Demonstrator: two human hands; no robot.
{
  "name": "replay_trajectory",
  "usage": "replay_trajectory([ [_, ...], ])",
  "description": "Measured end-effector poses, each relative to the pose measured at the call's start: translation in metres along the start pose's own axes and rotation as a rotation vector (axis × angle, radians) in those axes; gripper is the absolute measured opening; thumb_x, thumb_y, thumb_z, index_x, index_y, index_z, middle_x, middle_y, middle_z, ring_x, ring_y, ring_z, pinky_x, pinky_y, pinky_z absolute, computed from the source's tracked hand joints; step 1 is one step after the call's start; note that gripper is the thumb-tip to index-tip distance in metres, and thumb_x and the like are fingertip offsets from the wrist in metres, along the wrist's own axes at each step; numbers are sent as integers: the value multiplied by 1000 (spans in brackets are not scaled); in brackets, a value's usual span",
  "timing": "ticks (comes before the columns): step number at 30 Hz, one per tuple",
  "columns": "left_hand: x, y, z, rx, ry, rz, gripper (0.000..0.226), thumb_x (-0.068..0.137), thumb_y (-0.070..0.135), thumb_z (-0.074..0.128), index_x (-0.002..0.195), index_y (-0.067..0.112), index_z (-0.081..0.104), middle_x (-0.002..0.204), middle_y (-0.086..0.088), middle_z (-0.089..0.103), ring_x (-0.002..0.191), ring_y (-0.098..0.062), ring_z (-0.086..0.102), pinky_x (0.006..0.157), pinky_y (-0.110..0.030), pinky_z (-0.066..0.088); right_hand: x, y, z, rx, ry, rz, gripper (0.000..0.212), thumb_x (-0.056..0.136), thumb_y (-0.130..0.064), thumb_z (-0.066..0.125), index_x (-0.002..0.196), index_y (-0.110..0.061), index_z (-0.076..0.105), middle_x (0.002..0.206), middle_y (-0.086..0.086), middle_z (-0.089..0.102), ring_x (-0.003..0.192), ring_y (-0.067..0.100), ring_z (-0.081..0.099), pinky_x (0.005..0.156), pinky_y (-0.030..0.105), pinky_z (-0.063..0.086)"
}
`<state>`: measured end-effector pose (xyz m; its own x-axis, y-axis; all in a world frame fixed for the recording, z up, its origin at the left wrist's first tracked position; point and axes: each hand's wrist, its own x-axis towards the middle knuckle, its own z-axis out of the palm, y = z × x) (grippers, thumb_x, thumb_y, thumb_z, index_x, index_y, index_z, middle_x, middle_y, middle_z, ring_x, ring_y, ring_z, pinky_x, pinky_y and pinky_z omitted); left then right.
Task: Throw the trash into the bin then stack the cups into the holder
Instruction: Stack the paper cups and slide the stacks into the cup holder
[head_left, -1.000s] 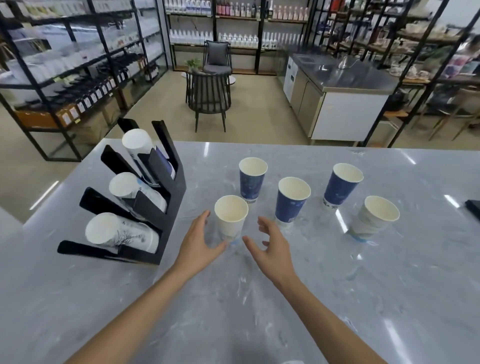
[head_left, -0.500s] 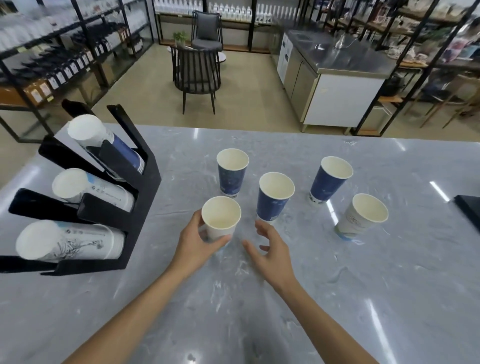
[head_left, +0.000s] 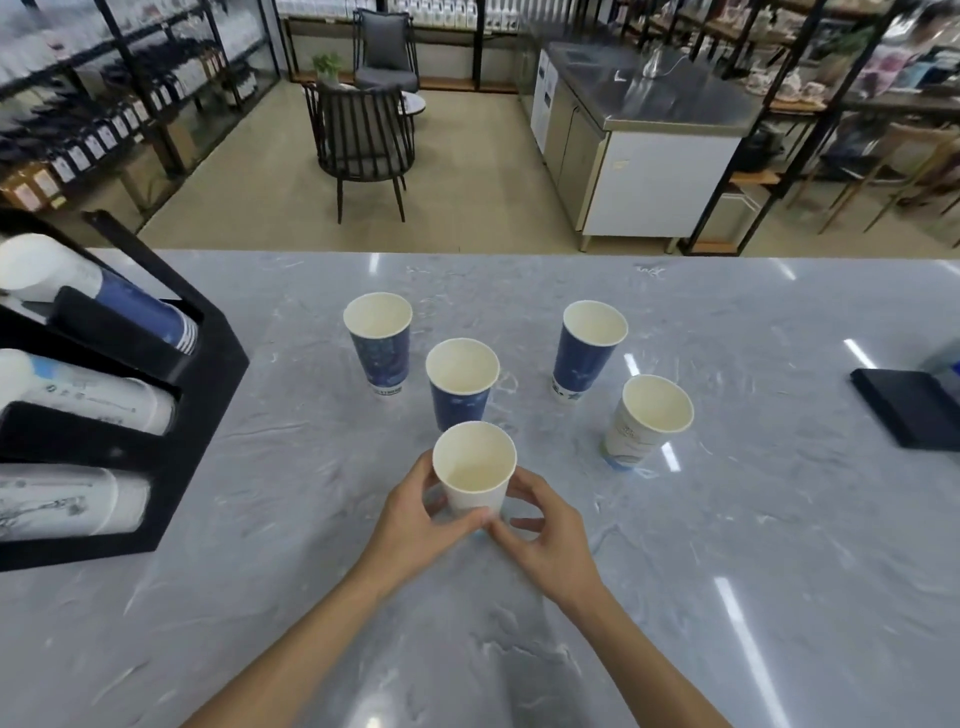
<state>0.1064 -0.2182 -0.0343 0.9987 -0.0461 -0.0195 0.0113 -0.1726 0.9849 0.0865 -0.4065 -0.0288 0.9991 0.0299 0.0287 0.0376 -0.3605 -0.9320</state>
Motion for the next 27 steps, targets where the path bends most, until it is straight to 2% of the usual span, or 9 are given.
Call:
replay_trajectory([
  [4, 10, 7, 30, 4, -71, 11, 79, 64, 35, 93, 132, 42, 54, 133, 16, 64, 127, -7, 59, 96, -20, 54, -1, 17, -33, -3, 45, 13, 59, 82, -43, 83, 135, -39, 56, 125, -30, 65, 117, -4, 62, 82, 16, 59],
  [8, 22, 14, 61, 35, -79, 16, 83, 60, 39, 95, 132, 44, 53, 133, 20, 63, 128, -5, 58, 101, -28, 55, 2, 30, -62, 17, 73, 15, 59, 84, -34, 84, 137, -32, 58, 126, -27, 65, 118, -4, 62, 83, 18, 60],
  [13, 29, 13, 87, 63, -55, 13, 84, 56, 38, 98, 127, 42, 54, 130, 20, 64, 124, -6, 61, 99, -30, 57, 7, 45, -88, 7, 55, 30, 54, 86, -29, 83, 134, -36, 59, 124, -30, 65, 116, -10, 61, 79, 11, 57],
  [16, 30, 10, 93, 83, -34, 12, 82, 53, 41, 98, 122, 41, 55, 124, 20, 66, 119, -7, 63, 95, -29, 59, 7, 57, -105, -37, 181, 43, 36, 82, -32, 85, 114, -31, 68, 111, -17, 71, 104, 2, 68, 72, 14, 58],
  [18, 29, 10, 94, 81, -20, 5, 85, 50, 47, 98, 123, 43, 54, 123, 24, 65, 118, -4, 63, 93, -26, 59, 10, 62, -120, -42, 347, 66, 33, 76, -39, 88, 96, -32, 62, 94, -13, 68, 89, 7, 67, 66, 20, 57],
  [19, 27, 10, 95, 79, -16, 2, 87, 49, 50, 97, 124, 45, 54, 124, 26, 64, 117, -1, 63, 92, -25, 59, 13, 62, -127, -36, 414, 78, 41, 72, -43, 90, 94, -34, 56, 91, -11, 64, 86, 9, 65, 65, 23, 57],
  [21, 25, 9, 96, 79, -8, -5, 89, 50, 51, 97, 127, 46, 52, 126, 26, 63, 117, -1, 63, 93, -26, 60, 24, 61, -139, 2, 474, 104, 62, 65, -46, 94, 106, -35, 48, 102, -8, 58, 93, 9, 61, 71, 27, 55],
  [24, 19, 10, 100, 72, 8, -10, 90, 52, 46, 97, 128, 50, 49, 130, 26, 61, 123, -9, 61, 95, -28, 59, 46, 55, -150, 30, 403, 133, 104, 62, -45, 97, 143, -30, 33, 132, -8, 49, 115, 10, 54, 92, 29, 51],
  [27, 15, 15, 103, 98, 31, 5, 99, 52, 50, 95, 135, 52, 41, 138, 30, 53, 130, -4, 54, 102, -25, 52, 61, 53, -155, 46, 299, 86, 119, 62, -44, 97, 154, -34, 21, 144, -13, 44, 127, 9, 49, 101, 29, 44],
])
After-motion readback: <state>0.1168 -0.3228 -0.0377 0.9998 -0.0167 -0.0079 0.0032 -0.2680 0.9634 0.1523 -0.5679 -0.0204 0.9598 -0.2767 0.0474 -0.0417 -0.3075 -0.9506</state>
